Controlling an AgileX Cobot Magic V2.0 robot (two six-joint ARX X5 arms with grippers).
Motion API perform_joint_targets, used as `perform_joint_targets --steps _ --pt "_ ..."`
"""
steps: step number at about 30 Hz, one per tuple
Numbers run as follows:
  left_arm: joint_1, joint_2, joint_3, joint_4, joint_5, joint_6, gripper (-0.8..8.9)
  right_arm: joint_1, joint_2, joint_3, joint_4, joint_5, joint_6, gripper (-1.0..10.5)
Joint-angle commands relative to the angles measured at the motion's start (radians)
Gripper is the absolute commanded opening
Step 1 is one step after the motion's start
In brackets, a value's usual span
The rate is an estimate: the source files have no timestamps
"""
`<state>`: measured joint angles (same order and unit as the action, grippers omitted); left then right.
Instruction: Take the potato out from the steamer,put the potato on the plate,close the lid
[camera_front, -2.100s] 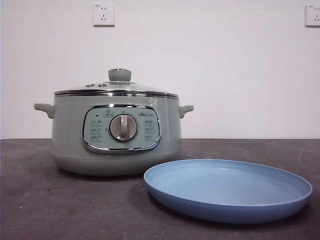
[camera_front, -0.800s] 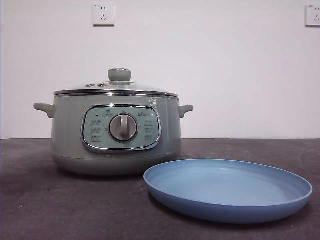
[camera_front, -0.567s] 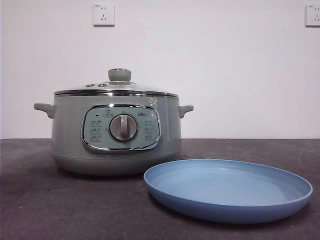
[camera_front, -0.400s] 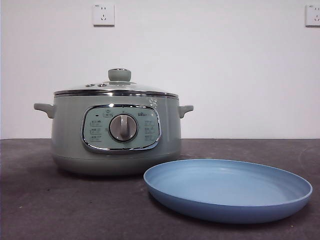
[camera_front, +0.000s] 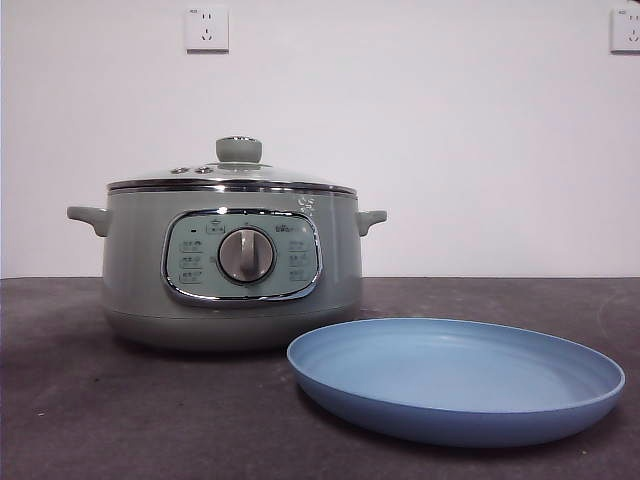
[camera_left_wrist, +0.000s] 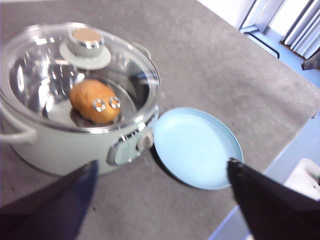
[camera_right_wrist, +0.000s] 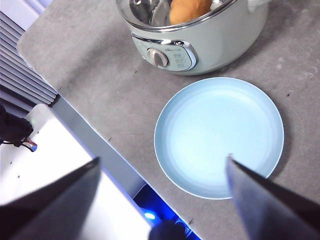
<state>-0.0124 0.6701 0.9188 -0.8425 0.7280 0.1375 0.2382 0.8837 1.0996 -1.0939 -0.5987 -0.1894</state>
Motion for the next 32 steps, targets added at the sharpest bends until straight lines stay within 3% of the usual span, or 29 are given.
perform_joint_targets --steps 1,12,19,32 --pt "-0.007 0.02 0.008 0.051 0.001 -0.028 6.68 0.002 0.0 0.002 0.013 0.002 0.009 7.2" --pt "-0.153 0.324 0.192 0.148 -0.143 -0.026 6.68 0.002 0.0 0.002 0.015 0.002 0.013 7.2" --pt "-0.256 0.573 0.357 0.191 -0.265 0.027 6.68 0.002 0.0 0.002 0.014 0.002 0.017 7.2" --pt "-0.319 0.932 0.516 0.324 -0.386 0.05 6.68 0.002 0.0 0.002 0.015 0.002 0.024 7.2"
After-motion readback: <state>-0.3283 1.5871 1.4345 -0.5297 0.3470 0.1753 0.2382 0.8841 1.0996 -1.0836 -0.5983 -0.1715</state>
